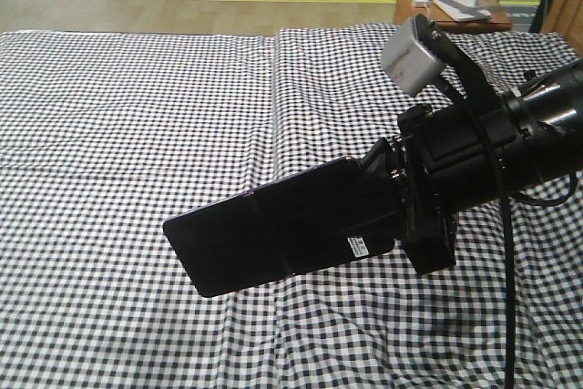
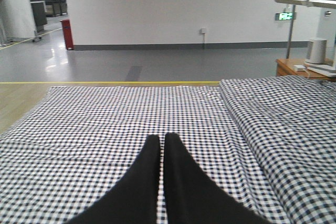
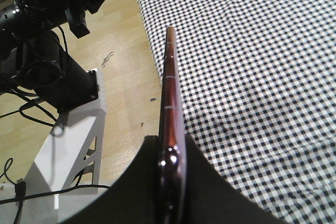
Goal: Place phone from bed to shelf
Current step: 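Hold the phone in the right gripper while the base turns from the bed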
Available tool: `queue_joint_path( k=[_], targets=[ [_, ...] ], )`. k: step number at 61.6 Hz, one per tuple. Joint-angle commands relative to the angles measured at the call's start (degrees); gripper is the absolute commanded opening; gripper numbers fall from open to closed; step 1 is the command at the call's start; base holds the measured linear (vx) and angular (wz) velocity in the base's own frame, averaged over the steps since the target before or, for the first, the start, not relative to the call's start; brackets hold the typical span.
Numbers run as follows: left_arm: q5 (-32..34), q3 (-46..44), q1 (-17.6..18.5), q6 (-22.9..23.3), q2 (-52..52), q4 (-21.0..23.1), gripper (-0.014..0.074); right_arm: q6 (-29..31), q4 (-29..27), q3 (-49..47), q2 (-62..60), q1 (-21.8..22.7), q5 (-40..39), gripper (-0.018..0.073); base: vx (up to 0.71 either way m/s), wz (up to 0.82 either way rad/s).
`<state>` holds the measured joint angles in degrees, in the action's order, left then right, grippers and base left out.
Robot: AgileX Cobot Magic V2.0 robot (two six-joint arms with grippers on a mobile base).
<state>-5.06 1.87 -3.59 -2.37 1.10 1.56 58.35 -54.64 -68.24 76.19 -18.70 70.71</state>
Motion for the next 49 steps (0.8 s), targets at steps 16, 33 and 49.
queue_joint_path(
  k=[16, 33, 49],
  targets=[
    [4.1, -1.4, 0.4, 0.5, 0.4, 0.6, 0.0001, 0.4, -4.3, -1.6, -1.8, 0.1, 2.9, -0.0002, -0.08, 0.32],
    [4.1, -1.4, 0.4, 0.5, 0.4, 0.6, 0.0001, 0.4, -4.3, -1.6, -1.8, 0.1, 3.0, -0.0002, -0.1, 0.4],
    [4.1, -1.4, 0.4, 0.5, 0.4, 0.6, 0.0001, 0.4, -4.3, -1.6, -1.8, 0.1, 3.0, -0.0002, -0.1, 0.37]
  ],
)
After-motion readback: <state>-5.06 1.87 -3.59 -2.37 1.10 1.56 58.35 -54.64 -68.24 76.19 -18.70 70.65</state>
